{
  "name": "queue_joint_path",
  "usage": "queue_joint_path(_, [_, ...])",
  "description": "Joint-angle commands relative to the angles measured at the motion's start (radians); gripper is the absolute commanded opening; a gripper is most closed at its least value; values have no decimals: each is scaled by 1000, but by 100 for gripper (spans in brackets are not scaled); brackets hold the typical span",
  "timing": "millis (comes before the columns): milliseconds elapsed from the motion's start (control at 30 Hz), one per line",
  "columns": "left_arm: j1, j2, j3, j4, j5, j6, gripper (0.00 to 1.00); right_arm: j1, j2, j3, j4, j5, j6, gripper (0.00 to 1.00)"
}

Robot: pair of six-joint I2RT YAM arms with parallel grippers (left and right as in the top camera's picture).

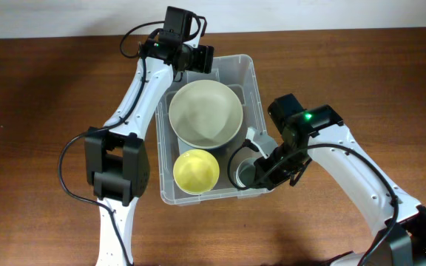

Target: Pack container

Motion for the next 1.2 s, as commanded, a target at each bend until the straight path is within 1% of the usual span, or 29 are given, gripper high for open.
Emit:
queue_joint_path(0, [-6, 48, -39, -63, 13, -18, 76, 10, 5, 9, -33, -13, -15, 4])
queue_joint_path(433, [-7, 48, -39, -206, 18, -18, 77, 27, 5, 9, -105, -55, -19, 4])
queue_joint_path(600, [-7, 48, -39, -204, 17, -18, 77, 63, 5, 9, -108, -55, -34, 4])
queue_joint_path(800, [-6, 43, -26, -138, 17, -18, 77, 74, 5, 10, -86, -37, -33, 4])
queue_joint_path(967, [-6, 29, 48, -121, 16, -17, 77, 74, 5, 34, -82, 19, -33, 4])
queue_joint_path(1067, [-6, 24, 122, -122, 8, -17, 77, 74, 5, 67, -82, 45, -30, 4])
queue_joint_path(1167, [-3, 16, 224, -123, 8, -17, 77, 74, 5, 135, -82, 102, 10, 4])
